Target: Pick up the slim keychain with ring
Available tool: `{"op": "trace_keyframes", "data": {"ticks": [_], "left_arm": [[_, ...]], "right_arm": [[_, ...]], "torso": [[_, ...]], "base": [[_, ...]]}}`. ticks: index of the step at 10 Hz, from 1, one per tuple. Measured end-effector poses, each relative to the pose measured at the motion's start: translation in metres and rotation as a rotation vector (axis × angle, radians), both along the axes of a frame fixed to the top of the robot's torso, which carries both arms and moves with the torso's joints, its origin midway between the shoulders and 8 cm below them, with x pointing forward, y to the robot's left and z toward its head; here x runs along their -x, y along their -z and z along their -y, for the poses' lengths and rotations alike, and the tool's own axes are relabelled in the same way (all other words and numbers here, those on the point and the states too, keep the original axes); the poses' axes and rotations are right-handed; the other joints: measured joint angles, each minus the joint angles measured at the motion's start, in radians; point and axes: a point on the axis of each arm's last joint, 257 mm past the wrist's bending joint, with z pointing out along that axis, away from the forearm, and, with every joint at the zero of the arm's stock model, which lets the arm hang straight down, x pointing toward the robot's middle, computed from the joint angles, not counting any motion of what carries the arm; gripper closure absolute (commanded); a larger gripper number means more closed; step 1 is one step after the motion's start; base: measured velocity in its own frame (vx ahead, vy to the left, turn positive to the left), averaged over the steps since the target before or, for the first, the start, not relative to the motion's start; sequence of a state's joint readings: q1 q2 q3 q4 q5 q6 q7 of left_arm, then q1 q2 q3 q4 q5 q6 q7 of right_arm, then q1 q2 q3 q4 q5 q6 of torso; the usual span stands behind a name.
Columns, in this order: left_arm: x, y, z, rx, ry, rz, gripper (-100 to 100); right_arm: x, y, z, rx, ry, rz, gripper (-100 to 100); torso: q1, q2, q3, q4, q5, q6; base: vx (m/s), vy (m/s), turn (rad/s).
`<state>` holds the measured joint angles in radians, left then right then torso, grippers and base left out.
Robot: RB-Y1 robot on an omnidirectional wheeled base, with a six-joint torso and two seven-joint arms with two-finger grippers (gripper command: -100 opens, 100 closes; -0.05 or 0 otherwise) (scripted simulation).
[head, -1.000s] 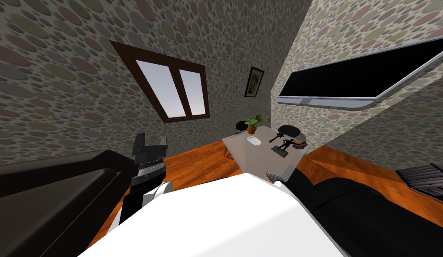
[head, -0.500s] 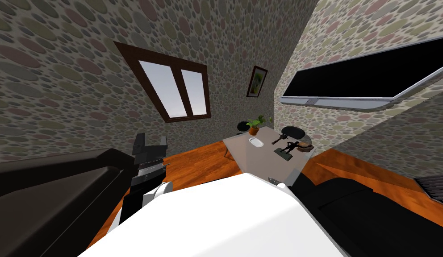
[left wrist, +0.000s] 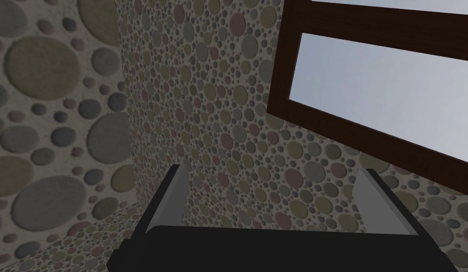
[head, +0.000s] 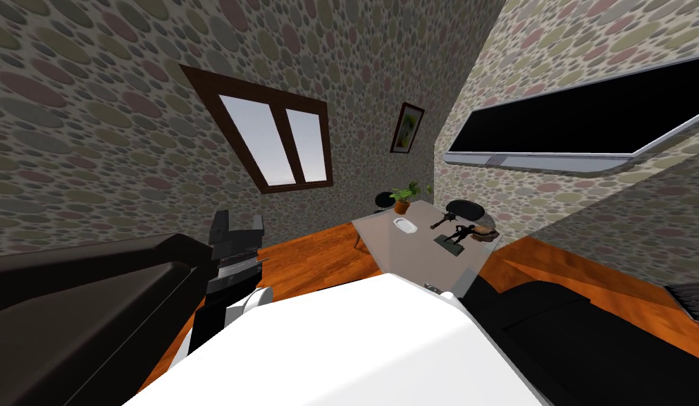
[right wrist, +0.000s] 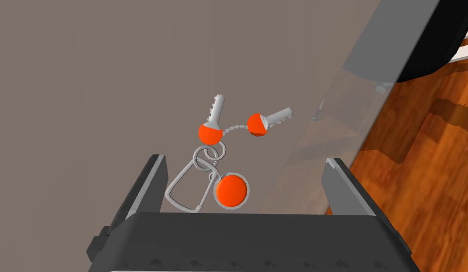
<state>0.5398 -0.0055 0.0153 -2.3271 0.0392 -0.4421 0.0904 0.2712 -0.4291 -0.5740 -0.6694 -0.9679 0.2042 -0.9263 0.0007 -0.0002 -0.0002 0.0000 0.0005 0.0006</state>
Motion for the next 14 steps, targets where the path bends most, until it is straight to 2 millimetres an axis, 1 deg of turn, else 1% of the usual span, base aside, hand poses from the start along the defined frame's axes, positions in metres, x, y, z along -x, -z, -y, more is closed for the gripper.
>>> {"op": "trace_keyframes", "data": {"ticks": [1,2,3,5,8,14], "left_arm": [[0.0,0.0,0.0,0.0,0.0,0.0,0],[0.0,0.0,0.0,0.0,0.0,0.0,0],[0.0,0.0,0.0,0.0,0.0,0.0,0],[0.0,0.0,0.0,0.0,0.0,0.0,0],[0.0,0.0,0.0,0.0,0.0,0.0,0],[0.0,0.0,0.0,0.0,0.0,0.0,0]], "right_arm": [[0.006,0.005,-0.002,-0.037,0.039,0.006,-100],[0.016,0.007,-0.004,-0.054,0.056,-0.006,-100],[0.02,0.01,-0.007,-0.07,0.068,-0.011,-100],[0.021,0.012,-0.007,-0.073,0.072,-0.01,-100],[0.038,0.019,-0.012,-0.149,0.158,-0.005,-100],[0.059,0.028,-0.023,-0.252,0.274,0.003,-100]], "torso": [[-0.001,-0.002,-0.001,0.0,0.0,0.0],[-0.001,-0.002,-0.001,-0.001,0.0,0.001],[-0.001,-0.001,-0.001,0.0,0.0,0.0],[0.0,0.001,0.0,0.0,0.0,0.0],[-0.001,-0.001,-0.001,0.0,0.0,0.0],[-0.001,0.0,0.0,0.0,0.0,0.0]], "base": [[0.053,-0.03,0.025],[0.023,-0.016,-0.023],[0.0,0.0,0.0],[0.006,-0.005,0.025],[0.033,-0.021,0.034],[0.027,-0.019,0.03]]}}
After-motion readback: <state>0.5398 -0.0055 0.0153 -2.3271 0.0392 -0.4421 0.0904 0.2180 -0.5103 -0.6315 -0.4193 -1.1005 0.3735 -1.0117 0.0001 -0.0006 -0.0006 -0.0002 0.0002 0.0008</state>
